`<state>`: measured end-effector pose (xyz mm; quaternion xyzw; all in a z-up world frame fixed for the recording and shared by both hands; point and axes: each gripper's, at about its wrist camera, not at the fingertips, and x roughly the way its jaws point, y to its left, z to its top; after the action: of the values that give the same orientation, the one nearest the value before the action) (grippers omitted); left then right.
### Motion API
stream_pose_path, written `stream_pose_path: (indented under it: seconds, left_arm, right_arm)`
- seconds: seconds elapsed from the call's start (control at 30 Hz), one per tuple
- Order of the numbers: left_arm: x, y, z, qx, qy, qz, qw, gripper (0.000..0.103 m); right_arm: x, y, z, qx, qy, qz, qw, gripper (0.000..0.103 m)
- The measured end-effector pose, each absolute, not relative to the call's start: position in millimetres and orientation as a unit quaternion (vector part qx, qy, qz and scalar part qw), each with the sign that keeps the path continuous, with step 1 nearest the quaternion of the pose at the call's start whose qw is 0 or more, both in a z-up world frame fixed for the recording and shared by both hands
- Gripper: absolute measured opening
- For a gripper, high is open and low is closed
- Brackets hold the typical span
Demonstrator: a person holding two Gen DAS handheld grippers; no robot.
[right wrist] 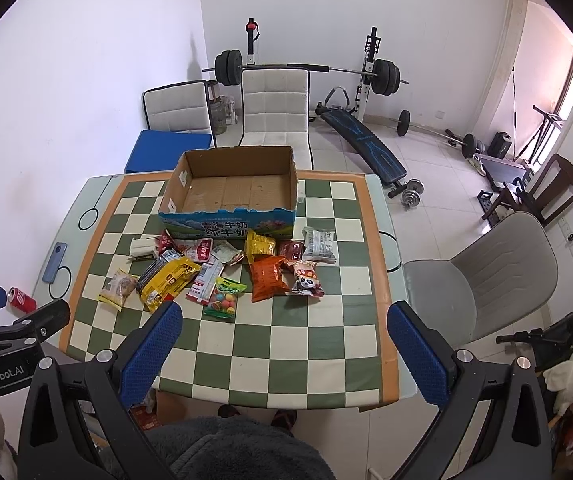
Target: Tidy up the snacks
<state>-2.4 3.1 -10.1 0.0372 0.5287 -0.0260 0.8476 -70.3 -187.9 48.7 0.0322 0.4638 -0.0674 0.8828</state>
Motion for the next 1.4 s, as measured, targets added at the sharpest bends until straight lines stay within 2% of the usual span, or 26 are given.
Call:
stream_pose_path:
  seconds: [1.4]
  left_arm:
    - [9, -9, 2, 0.035, 0.527, -0.027, 0.849, 0.103]
  right_arm:
    - [-54, -191, 54, 0.035, 0.463, -0.063, 0.883, 0.103]
